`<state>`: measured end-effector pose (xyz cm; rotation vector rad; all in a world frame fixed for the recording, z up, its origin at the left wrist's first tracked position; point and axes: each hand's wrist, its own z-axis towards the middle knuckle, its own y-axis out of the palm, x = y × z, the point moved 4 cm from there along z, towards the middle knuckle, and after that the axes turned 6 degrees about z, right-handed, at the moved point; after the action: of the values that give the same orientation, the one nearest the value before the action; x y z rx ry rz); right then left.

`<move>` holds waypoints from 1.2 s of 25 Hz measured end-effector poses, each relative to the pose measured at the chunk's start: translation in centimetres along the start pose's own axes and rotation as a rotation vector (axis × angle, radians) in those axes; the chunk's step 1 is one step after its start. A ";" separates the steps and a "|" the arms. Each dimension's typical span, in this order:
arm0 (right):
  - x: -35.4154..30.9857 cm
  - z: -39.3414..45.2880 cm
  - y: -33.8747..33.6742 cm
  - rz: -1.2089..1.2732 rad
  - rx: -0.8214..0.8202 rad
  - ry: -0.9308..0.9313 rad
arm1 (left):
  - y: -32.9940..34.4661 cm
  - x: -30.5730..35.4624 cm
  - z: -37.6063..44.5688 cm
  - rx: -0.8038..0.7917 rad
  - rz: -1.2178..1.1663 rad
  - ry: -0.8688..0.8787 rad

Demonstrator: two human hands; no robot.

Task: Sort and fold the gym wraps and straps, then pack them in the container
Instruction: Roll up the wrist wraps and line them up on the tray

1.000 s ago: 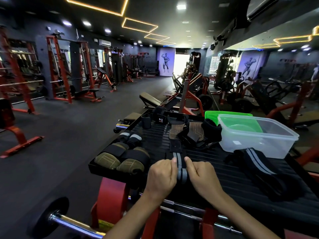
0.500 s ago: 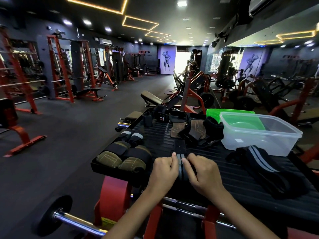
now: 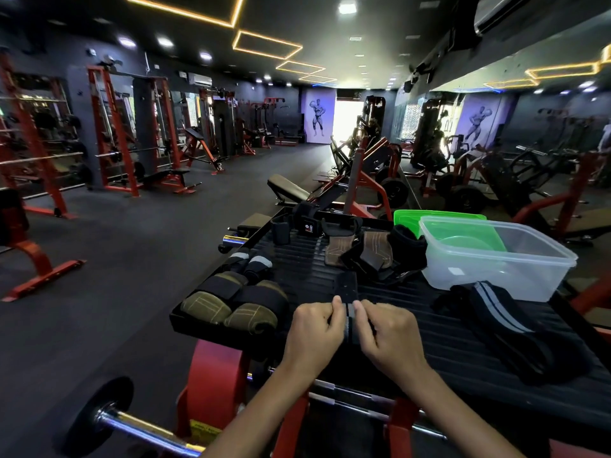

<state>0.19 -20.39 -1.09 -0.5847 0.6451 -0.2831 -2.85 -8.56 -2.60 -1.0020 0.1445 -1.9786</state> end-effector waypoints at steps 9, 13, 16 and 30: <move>-0.1 -0.2 0.2 -0.156 0.033 -0.089 | 0.6 -1.0 0.1 -0.046 -0.154 -0.160; 1.2 0.4 0.3 0.098 0.186 0.183 | 0.2 -0.4 -0.7 0.006 -0.239 0.004; 2.5 0.7 0.9 0.263 0.206 0.361 | 0.5 -0.8 -1.6 0.106 -0.226 0.032; -0.4 -0.5 -0.2 0.150 0.205 -0.040 | 0.3 -0.1 -0.5 0.116 -0.351 -0.404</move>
<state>-0.43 -20.62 -1.07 -0.3426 0.6090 -0.1939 -3.01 -8.80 -3.14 -1.3982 -0.3885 -2.0140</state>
